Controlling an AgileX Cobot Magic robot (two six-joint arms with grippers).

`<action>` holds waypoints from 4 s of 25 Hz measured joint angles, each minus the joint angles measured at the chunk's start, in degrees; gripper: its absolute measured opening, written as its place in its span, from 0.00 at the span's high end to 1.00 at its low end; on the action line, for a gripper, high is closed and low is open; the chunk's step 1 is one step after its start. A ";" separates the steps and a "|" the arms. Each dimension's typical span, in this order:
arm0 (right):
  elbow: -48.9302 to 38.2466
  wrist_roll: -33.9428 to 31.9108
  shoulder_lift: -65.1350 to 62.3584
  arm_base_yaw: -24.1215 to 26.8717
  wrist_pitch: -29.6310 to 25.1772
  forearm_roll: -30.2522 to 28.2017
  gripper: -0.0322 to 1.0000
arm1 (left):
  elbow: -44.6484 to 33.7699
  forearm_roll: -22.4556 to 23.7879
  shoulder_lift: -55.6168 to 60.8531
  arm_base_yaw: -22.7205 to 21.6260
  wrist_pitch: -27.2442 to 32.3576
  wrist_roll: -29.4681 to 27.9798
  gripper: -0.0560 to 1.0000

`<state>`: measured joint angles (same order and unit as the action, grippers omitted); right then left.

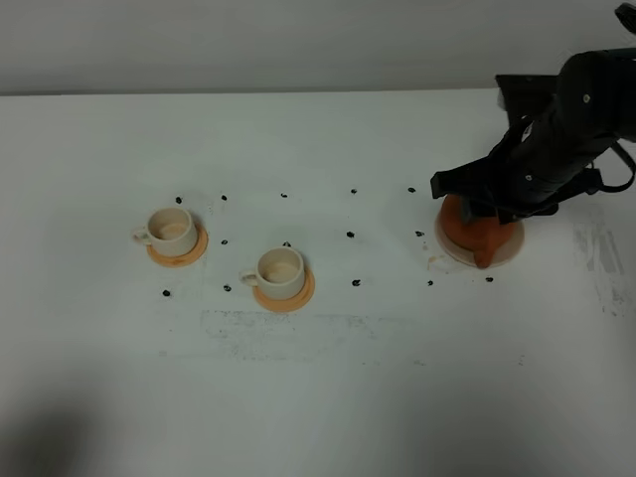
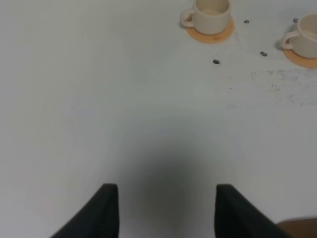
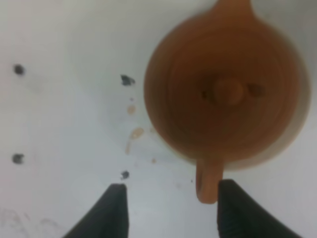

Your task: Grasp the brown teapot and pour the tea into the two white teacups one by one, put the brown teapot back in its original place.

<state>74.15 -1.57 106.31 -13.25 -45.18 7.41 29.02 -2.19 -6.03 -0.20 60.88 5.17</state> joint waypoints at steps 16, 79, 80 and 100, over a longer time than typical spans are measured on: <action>4.53 -3.36 6.55 0.71 -5.88 -4.21 0.55 | 0.00 0.00 0.00 0.00 0.00 0.05 0.51; 4.59 6.05 9.41 1.28 -5.09 -2.48 0.85 | 0.00 0.00 0.00 0.00 0.00 -0.01 0.51; 4.59 6.32 9.41 1.33 -5.09 -2.48 0.85 | 0.00 0.00 0.00 0.00 0.00 -0.01 0.51; -2.37 9.87 -3.99 -3.33 0.61 -5.13 0.85 | 0.00 0.00 0.00 0.00 0.00 0.05 0.51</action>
<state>71.79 8.30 102.33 -16.58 -44.57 2.28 29.02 -2.19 -6.03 -0.20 60.88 5.22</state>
